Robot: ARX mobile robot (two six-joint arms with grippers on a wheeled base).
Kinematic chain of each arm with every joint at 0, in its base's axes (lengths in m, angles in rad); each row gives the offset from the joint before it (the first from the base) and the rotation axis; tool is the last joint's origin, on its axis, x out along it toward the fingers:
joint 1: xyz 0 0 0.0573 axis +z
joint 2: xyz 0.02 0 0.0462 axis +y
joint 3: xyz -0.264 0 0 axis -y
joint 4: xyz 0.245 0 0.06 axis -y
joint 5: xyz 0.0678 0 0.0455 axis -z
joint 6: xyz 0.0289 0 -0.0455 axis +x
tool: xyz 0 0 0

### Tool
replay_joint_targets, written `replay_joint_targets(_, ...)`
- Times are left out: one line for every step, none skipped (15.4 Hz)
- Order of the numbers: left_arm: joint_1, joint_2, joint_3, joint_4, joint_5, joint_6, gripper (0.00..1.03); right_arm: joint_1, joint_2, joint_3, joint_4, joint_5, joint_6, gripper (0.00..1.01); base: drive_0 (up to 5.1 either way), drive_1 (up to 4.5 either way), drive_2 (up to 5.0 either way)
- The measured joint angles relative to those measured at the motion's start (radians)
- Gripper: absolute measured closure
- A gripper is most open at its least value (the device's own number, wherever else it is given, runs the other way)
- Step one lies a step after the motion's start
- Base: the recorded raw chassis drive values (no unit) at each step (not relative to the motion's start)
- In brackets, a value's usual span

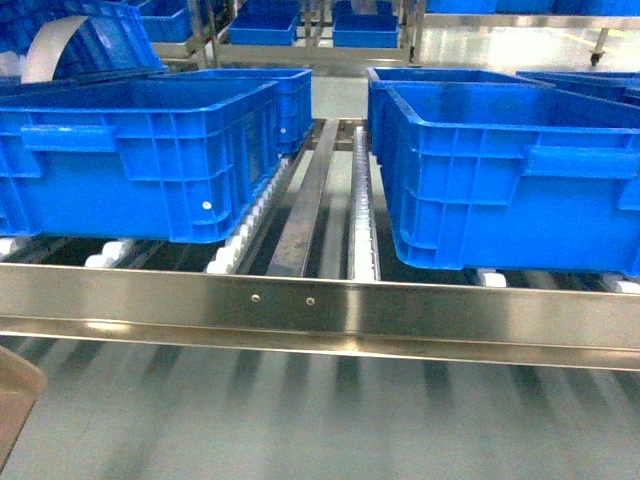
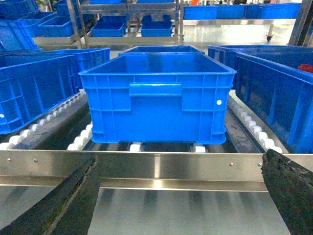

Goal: Place part in tray to right shelf

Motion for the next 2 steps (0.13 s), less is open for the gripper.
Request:
replay_joint_targets(0.0,0.0,0.0,0.0,0.0,0.0,0.89,0.0,0.0,0.0,0.0,0.0,0.0,0.03,0.0,0.0,0.0)
replay_joint_targets(0.0,0.0,0.0,0.0,0.0,0.0,0.89,0.0,0.0,0.0,0.0,0.0,0.0,0.03,0.0,0.0,0.0)
